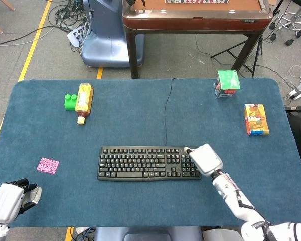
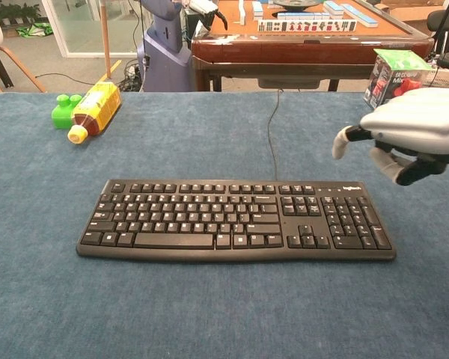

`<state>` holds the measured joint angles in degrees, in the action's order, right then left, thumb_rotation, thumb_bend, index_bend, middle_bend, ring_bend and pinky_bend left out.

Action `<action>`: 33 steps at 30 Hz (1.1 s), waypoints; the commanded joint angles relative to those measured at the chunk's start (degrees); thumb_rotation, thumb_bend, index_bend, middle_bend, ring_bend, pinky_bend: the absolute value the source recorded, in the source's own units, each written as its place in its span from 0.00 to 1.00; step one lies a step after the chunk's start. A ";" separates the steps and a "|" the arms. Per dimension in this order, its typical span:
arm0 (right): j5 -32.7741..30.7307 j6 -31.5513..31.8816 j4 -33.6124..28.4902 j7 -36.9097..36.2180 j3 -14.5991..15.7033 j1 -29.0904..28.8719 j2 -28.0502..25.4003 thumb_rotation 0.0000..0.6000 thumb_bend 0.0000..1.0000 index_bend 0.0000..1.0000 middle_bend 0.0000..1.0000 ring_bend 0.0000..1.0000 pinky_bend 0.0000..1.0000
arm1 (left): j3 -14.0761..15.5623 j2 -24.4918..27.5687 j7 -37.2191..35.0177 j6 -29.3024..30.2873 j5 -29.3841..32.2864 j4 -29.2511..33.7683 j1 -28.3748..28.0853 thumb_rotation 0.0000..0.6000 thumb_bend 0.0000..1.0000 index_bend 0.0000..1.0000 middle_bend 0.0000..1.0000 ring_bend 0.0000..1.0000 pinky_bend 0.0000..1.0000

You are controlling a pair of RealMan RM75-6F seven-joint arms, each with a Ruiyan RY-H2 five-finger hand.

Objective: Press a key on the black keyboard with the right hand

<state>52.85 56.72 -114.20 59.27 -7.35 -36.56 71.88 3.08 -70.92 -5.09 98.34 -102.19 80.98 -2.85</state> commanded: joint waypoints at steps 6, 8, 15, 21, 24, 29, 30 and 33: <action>-2.51 -1.26 6.21 4.13 0.86 -7.89 8.07 1.00 0.99 0.25 0.87 0.89 1.00 | -0.19 -0.03 0.04 -0.27 1.00 -0.39 0.29 1.00 0.52 0.54 0.96 0.66 0.83; -2.29 -1.95 7.83 3.20 1.01 -9.05 9.46 1.00 0.99 0.25 0.88 0.90 1.00 | -0.21 0.01 0.24 -0.41 1.28 -0.30 0.39 1.00 0.52 0.54 0.96 0.66 0.83; -0.14 -4.72 13.11 -1.94 1.83 -11.65 13.48 1.00 1.00 0.25 0.88 0.90 1.00 | -0.28 0.34 0.29 -0.43 1.62 0.05 0.59 1.00 0.52 0.53 0.96 0.66 0.83; 0.05 -5.52 15.28 -3.67 3.36 -13.10 15.53 1.00 1.00 0.25 0.88 0.90 1.00 | -0.17 0.59 -0.05 -0.21 1.44 0.14 0.74 1.00 0.52 0.53 0.96 0.66 0.83; -0.02 -5.55 15.59 -3.97 3.86 -13.86 16.13 1.00 1.00 0.25 0.88 0.90 1.00 | -0.18 0.64 -0.08 -0.23 1.40 0.22 0.74 1.00 0.52 0.53 0.96 0.66 0.83; -0.22 -5.02 15.66 -4.21 4.55 -14.86 16.56 1.00 1.00 0.25 0.88 0.90 1.00 | -0.25 0.65 -0.11 -0.27 1.49 0.21 0.78 1.00 0.52 0.53 0.96 0.66 0.83; -0.23 -4.86 15.57 -4.28 4.68 -14.96 16.55 1.00 1.00 0.25 0.88 0.90 1.00 | -0.25 0.63 -0.09 -0.26 1.47 0.20 0.78 1.00 0.52 0.53 0.96 0.66 0.83; -0.42 -4.41 15.33 -4.49 5.12 -15.27 16.48 1.00 1.00 0.25 0.88 0.90 1.00 | -0.23 0.60 -0.07 -0.33 1.48 0.13 0.80 1.00 0.52 0.53 0.96 0.66 0.83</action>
<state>52.46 52.29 -98.84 54.82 -2.26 -51.79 88.37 2.83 -70.32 -5.16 98.01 -100.71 81.13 -2.05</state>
